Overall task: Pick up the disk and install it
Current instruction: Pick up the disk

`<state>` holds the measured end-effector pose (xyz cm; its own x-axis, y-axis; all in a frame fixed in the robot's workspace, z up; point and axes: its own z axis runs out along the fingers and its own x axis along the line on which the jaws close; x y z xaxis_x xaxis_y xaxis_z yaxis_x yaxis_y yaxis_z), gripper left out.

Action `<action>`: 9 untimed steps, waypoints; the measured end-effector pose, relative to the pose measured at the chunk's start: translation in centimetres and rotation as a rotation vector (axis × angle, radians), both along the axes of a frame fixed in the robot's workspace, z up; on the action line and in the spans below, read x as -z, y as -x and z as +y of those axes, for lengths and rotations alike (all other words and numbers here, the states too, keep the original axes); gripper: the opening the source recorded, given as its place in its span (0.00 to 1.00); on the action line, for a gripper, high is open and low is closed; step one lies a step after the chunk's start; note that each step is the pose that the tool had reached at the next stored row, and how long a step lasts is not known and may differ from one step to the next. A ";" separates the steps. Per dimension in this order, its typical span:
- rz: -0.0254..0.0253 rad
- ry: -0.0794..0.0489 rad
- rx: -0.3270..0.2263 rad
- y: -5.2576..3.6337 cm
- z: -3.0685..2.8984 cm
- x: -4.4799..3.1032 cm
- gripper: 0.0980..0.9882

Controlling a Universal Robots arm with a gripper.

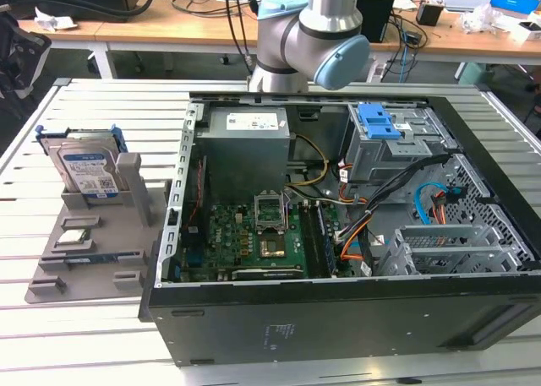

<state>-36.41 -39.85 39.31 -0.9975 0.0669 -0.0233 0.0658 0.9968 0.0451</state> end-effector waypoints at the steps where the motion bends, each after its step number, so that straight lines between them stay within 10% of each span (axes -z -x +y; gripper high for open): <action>1: 0.0001 0.000 -0.015 0.01 0.00 0.00 0.01; 9: -0.0001 0.000 -0.127 0.00 0.00 0.01 0.01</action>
<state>-36.41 -39.86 39.31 -0.9979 -0.0602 -0.0234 -0.0612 0.9971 0.0451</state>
